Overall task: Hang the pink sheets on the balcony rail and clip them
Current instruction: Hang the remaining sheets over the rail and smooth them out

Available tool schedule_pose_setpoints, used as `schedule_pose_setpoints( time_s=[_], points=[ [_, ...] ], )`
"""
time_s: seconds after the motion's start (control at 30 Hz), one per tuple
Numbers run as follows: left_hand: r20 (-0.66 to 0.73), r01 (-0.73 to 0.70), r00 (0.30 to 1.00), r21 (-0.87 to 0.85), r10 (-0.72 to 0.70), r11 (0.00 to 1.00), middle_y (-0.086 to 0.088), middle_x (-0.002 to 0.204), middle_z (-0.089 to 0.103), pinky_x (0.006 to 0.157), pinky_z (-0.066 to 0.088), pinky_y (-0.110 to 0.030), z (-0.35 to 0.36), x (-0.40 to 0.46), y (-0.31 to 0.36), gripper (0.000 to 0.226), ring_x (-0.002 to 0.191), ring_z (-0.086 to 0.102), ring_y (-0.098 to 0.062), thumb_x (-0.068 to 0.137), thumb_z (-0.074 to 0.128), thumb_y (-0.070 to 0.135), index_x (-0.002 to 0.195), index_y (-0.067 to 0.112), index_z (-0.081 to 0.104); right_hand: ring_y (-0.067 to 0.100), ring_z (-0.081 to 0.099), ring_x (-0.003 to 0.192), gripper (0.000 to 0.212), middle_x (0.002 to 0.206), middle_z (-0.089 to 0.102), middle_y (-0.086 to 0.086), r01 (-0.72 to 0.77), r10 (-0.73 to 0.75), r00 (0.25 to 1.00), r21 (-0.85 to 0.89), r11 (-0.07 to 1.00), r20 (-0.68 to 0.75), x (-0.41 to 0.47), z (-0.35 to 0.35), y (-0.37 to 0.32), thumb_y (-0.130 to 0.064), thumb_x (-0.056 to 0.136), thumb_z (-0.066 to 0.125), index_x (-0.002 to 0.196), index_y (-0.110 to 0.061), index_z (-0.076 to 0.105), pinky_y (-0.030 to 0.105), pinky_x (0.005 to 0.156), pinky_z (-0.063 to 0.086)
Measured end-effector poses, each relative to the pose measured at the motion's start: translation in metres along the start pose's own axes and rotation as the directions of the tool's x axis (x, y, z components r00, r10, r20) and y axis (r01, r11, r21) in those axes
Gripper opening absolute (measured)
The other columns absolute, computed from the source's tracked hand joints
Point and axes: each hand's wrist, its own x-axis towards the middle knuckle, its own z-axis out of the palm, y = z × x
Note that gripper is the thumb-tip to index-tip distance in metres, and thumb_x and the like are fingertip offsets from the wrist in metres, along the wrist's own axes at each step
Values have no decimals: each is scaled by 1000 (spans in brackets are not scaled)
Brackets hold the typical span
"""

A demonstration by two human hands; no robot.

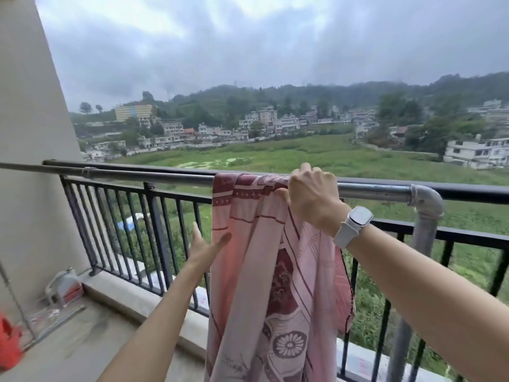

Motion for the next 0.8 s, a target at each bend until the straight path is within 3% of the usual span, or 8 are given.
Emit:
schedule_pose_setpoints(
  time_s=[0.07, 0.13, 0.23, 0.37, 0.47, 0.6, 0.7, 0.8],
  points=[
    [160, -47, 986, -2, 47, 999, -8, 133, 47, 100, 39, -43, 2, 13, -13, 89, 122, 44, -26, 66, 76, 48, 136, 17, 31, 30, 52, 95, 43, 105, 52, 14, -66, 68, 996, 37, 997, -52, -2, 6, -2, -42, 91, 45, 101, 0, 53, 35, 72, 38],
    [190, -158, 972, 90, 139, 983, -9, 89, 61, 72, 42, -31, 6, 18, -18, 14, 89, 54, -21, 88, 59, 22, 88, 7, 58, 31, 51, 97, 41, 107, 52, 14, -88, 96, 990, 73, 993, -107, -4, 14, 0, -40, 91, 45, 99, -1, 54, 38, 79, 40],
    [181, -355, 926, 124, 331, 927, 0, 61, 51, 57, 35, -33, -4, 20, -17, 36, 66, 46, -16, 93, 43, 22, 57, 16, 48, 30, 51, 96, 33, 108, 54, 10, -66, 86, 975, 102, 993, -206, -5, 23, 3, -33, 90, 50, 103, -4, 58, 40, 83, 39],
    [55, -485, 871, -64, 489, 872, 8, 76, 60, 65, 44, -14, -52, 30, 28, 29, 68, 52, 3, 91, 46, 4, 76, 22, 63, 26, 51, 94, 26, 106, 57, 3, -21, 63, 958, 150, 988, -279, 1, 24, 1, -12, 85, 52, 110, -17, 59, 39, 80, 36],
    [-51, -592, 805, -17, 591, 806, 9, 80, 60, 58, 39, -2, -85, 49, 85, 36, 65, 54, 9, 87, 43, -5, 79, 23, 64, 25, 50, 97, 18, 100, 63, 0, -12, 71, 941, 176, 984, -331, 27, 15, 0, -11, 84, 51, 97, -16, 63, 38, 81, 35],
    [-159, -638, 725, 214, 670, 740, -13, 96, 65, 73, 44, -30, -109, 99, 157, 22, 92, 58, -24, 87, 44, 4, 92, 2, 65, 22, 46, 88, 14, 93, 67, 2, -65, 127, 912, 167, 984, -390, 90, -4, 7, -11, 86, 50, 86, -15, 64, 34, 72, 33],
    [-238, -637, 646, 356, 726, 684, -22, 93, 61, 69, 37, -34, -124, 128, 214, 16, 95, 55, -36, 88, 44, 7, 88, 2, 59, 26, 47, 91, 15, 92, 64, 6, -111, 129, 858, 67, 992, -497, 147, -35, 10, -8, 86, 47, 86, -9, 63, 31, 68, 28],
    [-335, -644, 558, 402, 759, 651, -22, 104, 60, 76, 37, -34, -133, 149, 278, 21, 100, 53, -38, 84, 46, 13, 103, 6, 52, 28, 47, 100, 21, 96, 63, 7, -250, 183, 754, -17, 968, -631, 205, -78, 23, -4, 84, 45, 94, -7, 63, 32, 69, 28]
  ],
)
